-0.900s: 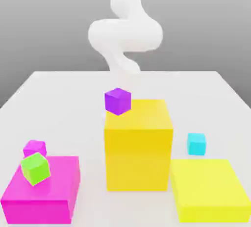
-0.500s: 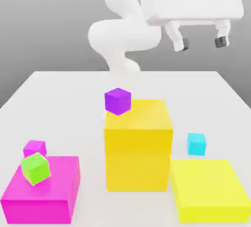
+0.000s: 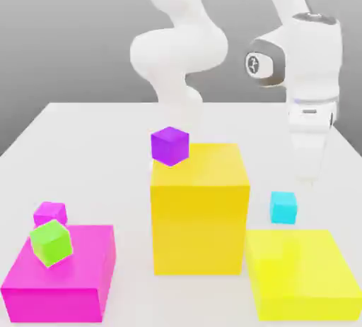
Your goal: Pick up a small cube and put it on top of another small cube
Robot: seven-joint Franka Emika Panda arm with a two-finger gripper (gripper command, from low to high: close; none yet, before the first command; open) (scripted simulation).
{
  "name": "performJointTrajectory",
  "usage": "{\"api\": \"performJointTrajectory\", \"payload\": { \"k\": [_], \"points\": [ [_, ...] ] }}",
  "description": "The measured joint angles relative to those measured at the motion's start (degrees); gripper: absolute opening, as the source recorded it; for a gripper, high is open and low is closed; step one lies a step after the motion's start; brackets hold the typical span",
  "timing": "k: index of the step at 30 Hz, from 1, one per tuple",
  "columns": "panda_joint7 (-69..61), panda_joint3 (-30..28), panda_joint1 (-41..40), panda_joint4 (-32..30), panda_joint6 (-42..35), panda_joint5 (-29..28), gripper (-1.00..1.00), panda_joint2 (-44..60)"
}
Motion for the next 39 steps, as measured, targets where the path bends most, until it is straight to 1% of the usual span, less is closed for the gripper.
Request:
{"api": "performJointTrajectory", "payload": {
  "k": [3, 8, 10, 13, 17, 18, 25, 28, 33, 35, 39],
  "points": [
    [-1.6, 1.8, 1.7, -2.8, 3.1, -1.6, 0.00, 3.6],
    [-0.5, 1.7, 1.3, -2.0, 8.1, -4.6, 0.00, 9.9],
    [1.0, 0.4, 1.8, -1.5, 10.3, -7.0, 0.00, 12.5],
    [3.5, -3.3, 4.7, -0.9, 13.5, -10.4, 0.00, 16.3],
    [4.6, -8.7, 10.1, -0.4, 17.9, -11.4, 0.00, 21.4],
    [4.7, -9.4, 10.9, -0.3, 18.6, -11.3, -1.00, 22.2],
    [5.0, -9.5, 10.9, -0.3, 18.5, -11.6, -1.00, 22.2],
    [4.1, -6.7, 8.1, -0.6, 15.9, -11.0, -1.00, 19.1],
    [0.4, -2.8, 5.5, -1.5, 10.5, -6.0, -1.00, 12.8],
    [-0.5, -2.1, 5.4, -2.0, 8.4, -4.6, -1.00, 10.3],
    [-0.6, -2.4, 6.1, -3.1, 4.4, -3.8, -1.00, 5.2]
  ]
}}
